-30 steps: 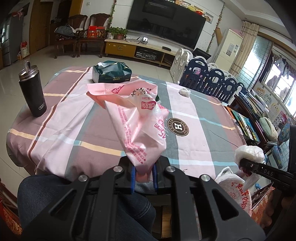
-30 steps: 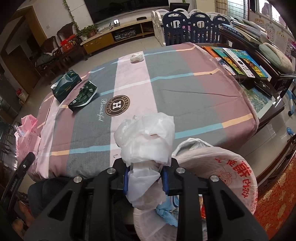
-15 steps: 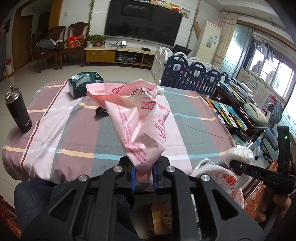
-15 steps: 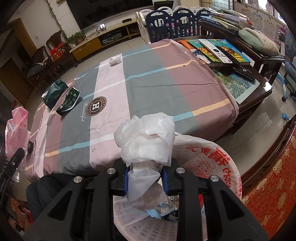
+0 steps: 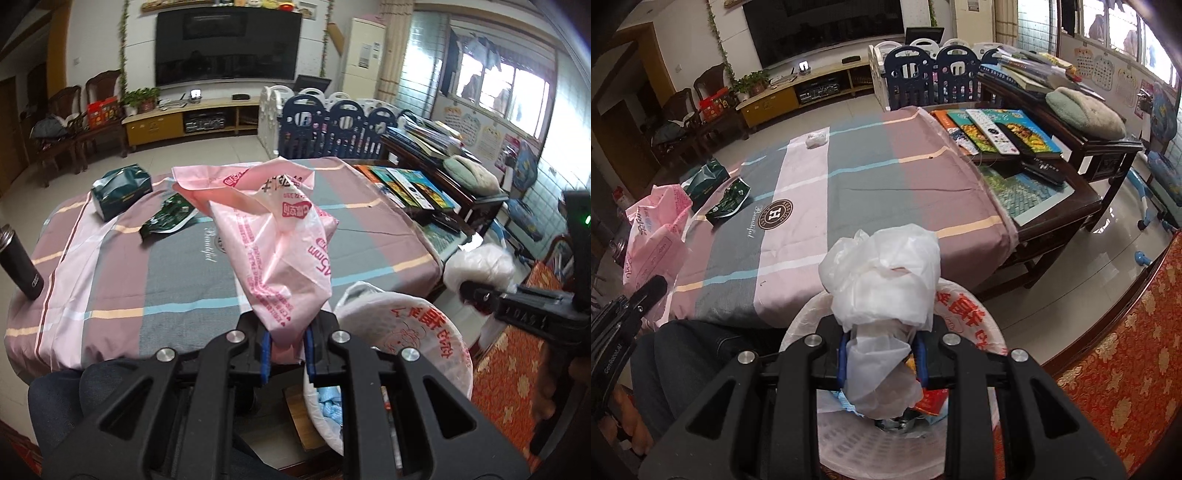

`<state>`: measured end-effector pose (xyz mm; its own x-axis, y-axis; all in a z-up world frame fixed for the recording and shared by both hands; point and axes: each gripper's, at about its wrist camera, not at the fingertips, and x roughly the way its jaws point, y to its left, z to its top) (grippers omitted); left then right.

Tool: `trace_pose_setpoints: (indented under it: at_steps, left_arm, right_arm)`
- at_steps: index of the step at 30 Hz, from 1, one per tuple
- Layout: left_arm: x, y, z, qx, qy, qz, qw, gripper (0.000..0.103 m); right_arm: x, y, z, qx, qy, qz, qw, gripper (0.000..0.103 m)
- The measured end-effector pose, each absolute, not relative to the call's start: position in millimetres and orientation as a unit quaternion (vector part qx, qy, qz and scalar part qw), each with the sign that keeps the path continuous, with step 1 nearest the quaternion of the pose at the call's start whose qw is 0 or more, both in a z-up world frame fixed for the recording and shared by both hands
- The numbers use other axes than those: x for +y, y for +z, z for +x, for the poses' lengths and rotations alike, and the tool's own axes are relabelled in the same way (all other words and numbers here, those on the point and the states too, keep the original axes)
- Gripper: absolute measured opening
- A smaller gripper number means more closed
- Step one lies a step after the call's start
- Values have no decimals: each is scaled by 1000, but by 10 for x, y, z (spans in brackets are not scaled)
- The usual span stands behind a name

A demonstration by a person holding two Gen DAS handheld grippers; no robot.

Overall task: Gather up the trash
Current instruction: 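Drop the pink bag into the basket with the left tool while the right holds the tissue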

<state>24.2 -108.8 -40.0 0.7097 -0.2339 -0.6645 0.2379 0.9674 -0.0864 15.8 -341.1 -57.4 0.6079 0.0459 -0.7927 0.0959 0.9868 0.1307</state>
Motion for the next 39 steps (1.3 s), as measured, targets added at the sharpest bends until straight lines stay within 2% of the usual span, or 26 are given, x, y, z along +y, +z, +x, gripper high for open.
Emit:
trace_pose_setpoints:
  at_steps: [5, 15, 39]
  left_arm:
    - [-1439, -466, 155, 364, -169, 44, 915, 15]
    - [-1845, -781, 81, 401, -220, 86, 885, 15]
    - [-1829, -868, 69, 419, -217, 84, 877, 15]
  right_arm:
    - [-3619, -470, 29, 430, -23, 89, 898, 28]
    - [-3820, -779, 46, 465, -29, 137, 874, 28]
    - [-3748, -813, 74, 477, -31, 129, 869, 28]
